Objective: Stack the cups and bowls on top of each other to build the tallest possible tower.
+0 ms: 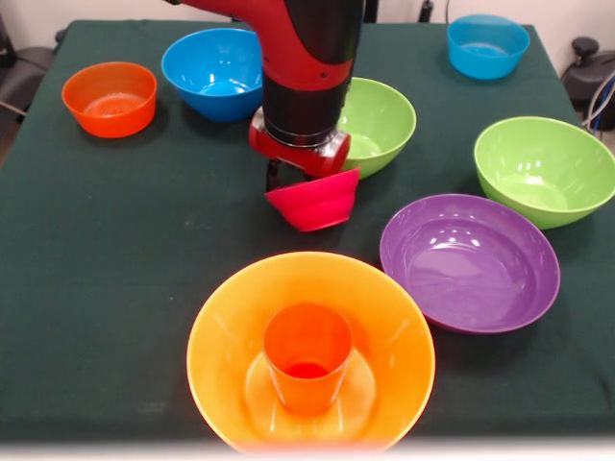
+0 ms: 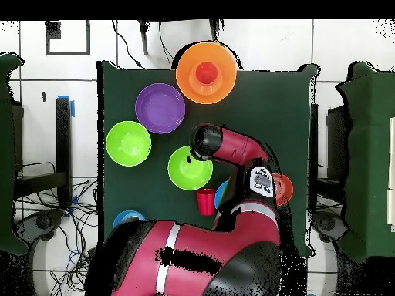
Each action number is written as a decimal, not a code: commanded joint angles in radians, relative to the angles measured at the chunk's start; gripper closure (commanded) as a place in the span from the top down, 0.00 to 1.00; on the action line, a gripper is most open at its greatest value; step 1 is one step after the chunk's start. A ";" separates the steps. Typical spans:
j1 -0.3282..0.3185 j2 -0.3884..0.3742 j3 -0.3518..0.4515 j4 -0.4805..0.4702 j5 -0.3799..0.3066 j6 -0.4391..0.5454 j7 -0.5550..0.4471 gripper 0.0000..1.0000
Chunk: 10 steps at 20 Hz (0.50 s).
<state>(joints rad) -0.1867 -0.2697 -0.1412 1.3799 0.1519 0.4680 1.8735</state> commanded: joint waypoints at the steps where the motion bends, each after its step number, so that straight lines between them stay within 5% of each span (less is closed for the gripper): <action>1: 0.019 0.055 0.076 -0.052 -0.048 -0.009 0.052 0.00; 10: 0.025 0.053 0.068 -0.050 -0.047 -0.011 0.057 0.00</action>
<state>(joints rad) -0.1810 -0.2743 -0.1520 1.3687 0.1515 0.4682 1.8733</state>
